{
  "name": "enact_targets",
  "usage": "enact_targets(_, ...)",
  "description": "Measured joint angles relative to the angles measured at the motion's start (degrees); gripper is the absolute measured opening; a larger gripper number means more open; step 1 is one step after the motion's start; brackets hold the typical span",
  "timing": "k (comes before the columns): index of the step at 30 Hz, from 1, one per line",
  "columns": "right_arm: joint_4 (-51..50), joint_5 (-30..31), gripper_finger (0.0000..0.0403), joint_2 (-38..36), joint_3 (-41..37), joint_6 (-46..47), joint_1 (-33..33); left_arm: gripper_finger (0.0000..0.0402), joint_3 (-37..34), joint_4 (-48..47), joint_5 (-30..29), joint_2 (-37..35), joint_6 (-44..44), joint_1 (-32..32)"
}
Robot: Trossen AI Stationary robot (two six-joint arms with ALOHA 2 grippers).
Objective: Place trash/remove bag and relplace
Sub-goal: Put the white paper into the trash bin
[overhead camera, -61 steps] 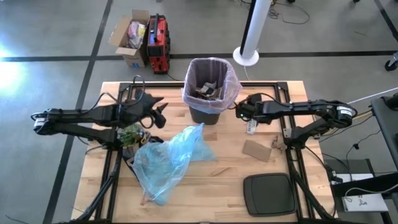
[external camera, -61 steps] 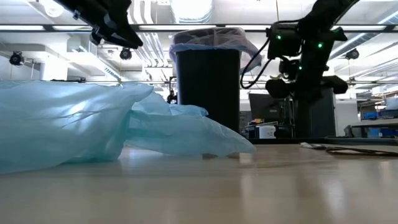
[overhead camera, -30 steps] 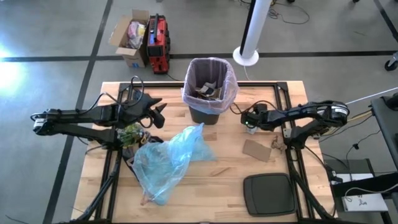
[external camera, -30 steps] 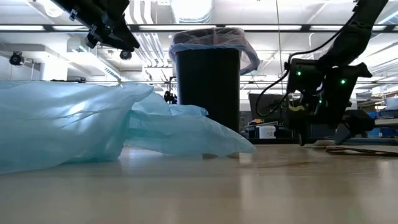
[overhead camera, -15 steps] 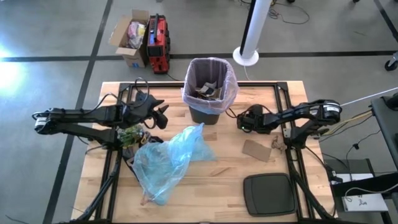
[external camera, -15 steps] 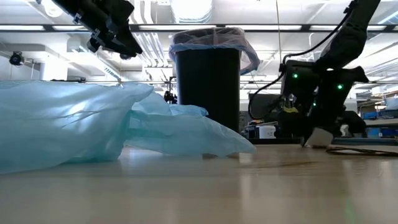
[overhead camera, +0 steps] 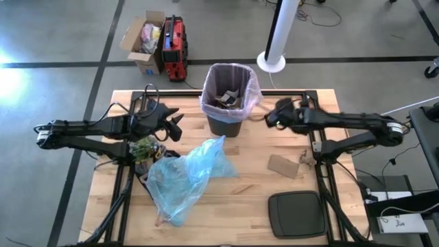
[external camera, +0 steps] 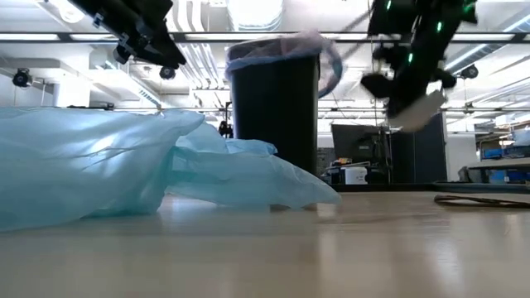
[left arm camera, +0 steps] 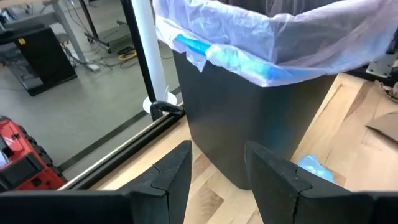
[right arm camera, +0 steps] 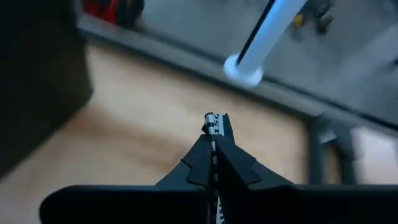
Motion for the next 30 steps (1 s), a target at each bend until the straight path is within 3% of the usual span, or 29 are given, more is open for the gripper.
enact_targets(6,0.5,8.1,0.0001,-7.2,10.8,-4.3,0.0,0.0135,0.0,2.9,-0.5,-0.9,4.1,0.0)
enact_targets(12,10.6,8.2,0.0,-4.5,21.1,-17.5,0.0,0.0135,0.0,9.3,-0.5,-0.9,8.4,0.0)
enact_targets(14,16.4,5.3,0.0,-1.9,23.8,-21.2,0.0,0.0135,0.0,11.0,-0.5,-0.8,9.2,0.0)
enact_targets(17,24.4,-4.3,0.0,3.1,27.4,-22.8,0.0,0.0135,0.0,12.9,-0.3,-0.7,10.2,0.0)
enact_targets(20,26.0,-12.6,0.0,8.7,31.5,-21.5,0.0,0.0135,0.0,15.9,-0.1,-0.9,11.7,0.0)
enact_targets(25,22.9,-13.1,0.0015,16.8,37.7,-12.8,-0.1,0.0135,0.7,18.0,1.7,-3.1,13.1,-0.1)
enact_targets(30,22.8,-16.0,0.0096,22.4,41.6,-8.8,0.0,0.0135,0.8,18.0,1.8,-5.5,13.1,-0.6)
